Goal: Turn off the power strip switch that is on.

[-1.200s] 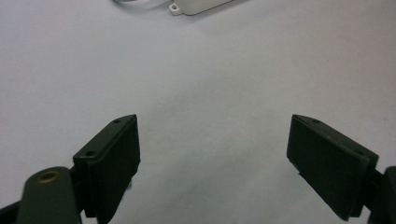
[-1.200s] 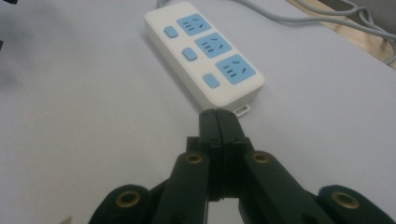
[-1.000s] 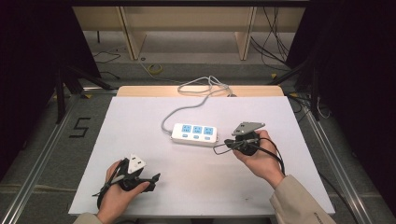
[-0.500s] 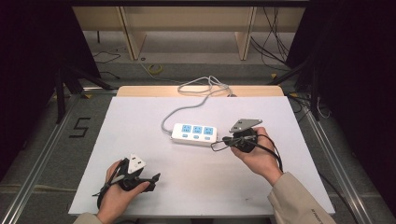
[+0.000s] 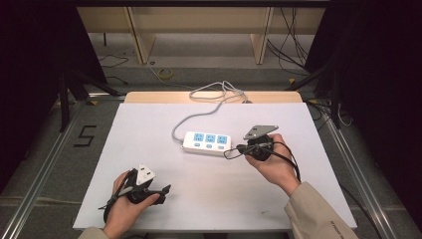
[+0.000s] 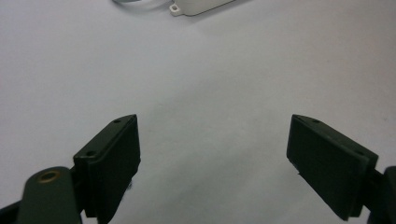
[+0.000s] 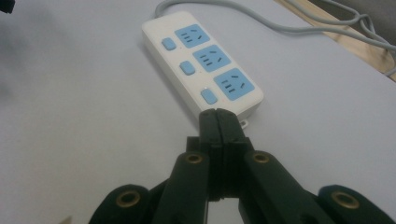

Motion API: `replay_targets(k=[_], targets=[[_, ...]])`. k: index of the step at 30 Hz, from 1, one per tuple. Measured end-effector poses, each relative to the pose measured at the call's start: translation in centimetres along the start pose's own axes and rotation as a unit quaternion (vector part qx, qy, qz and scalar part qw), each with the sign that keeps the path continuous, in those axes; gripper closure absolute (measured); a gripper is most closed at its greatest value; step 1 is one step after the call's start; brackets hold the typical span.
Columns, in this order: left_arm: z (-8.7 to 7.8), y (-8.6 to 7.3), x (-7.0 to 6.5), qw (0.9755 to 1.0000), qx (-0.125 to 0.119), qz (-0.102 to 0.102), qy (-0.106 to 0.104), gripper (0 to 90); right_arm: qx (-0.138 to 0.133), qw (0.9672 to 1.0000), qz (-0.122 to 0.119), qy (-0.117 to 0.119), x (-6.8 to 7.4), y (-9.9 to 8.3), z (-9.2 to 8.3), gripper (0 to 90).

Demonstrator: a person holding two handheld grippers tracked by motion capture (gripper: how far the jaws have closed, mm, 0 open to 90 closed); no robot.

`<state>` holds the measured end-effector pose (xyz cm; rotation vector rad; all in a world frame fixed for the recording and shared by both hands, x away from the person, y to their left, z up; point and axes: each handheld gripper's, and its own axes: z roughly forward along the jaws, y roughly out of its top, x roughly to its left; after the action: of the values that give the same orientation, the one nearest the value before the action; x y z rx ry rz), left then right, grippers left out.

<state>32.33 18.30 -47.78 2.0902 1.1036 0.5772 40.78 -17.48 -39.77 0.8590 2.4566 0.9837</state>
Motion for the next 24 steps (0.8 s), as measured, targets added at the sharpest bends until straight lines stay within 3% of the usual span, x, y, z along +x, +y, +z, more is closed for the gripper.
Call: replay_targets(k=[24], targets=[[0.03,0.01,-0.01,1.0000,0.003,0.002,0.000,17.1,0.011,0.9999,-0.001,0.003,-0.23,0.92,0.84,90.0]])
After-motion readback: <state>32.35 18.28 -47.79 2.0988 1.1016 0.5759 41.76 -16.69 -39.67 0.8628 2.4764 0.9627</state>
